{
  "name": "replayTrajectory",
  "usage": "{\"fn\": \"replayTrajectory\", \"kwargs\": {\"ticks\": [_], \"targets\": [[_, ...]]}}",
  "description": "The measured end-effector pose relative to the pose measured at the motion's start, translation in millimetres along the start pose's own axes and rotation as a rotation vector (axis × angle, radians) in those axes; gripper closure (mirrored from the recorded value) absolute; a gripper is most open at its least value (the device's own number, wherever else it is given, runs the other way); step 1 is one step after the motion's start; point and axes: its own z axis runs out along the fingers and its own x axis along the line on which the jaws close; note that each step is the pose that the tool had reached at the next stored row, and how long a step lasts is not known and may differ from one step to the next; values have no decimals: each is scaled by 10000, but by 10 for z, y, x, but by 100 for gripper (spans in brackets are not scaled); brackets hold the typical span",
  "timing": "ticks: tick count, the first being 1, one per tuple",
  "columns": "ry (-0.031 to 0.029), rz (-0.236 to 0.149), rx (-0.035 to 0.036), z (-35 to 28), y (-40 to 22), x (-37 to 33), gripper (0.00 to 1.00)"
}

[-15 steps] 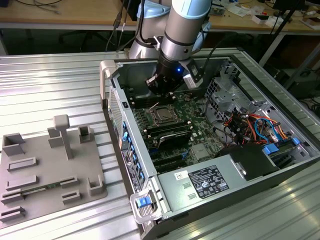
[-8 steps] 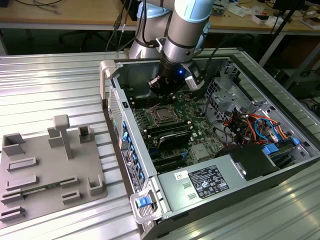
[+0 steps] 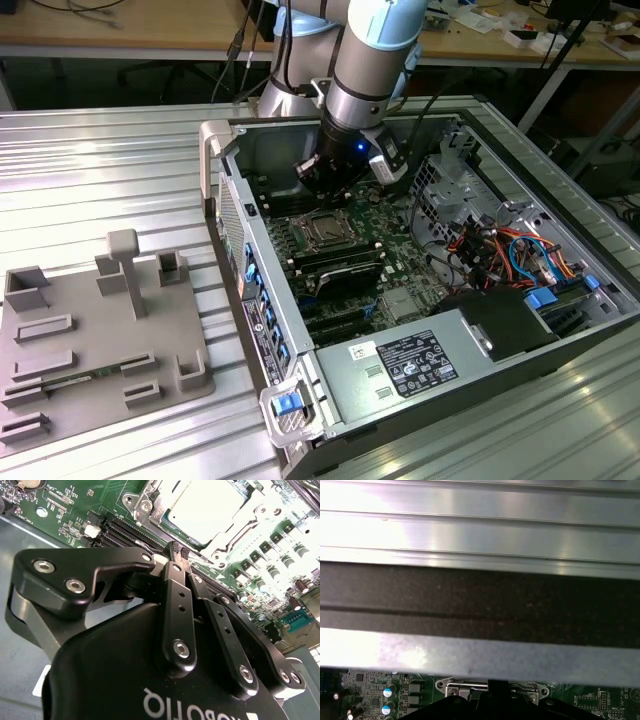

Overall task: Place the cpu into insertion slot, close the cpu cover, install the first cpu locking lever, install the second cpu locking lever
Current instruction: 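Install the first cpu locking lever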

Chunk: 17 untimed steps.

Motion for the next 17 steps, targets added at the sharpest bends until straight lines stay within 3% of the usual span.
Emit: {"fn": "replayTrajectory", "kwargs": {"ticks": [6, 11, 17], "targets": [[-1, 0, -2, 0, 0, 0, 89], [-2, 0, -26, -55, 3, 0, 89], [-4, -5, -69, -55, 6, 47, 89]]}}
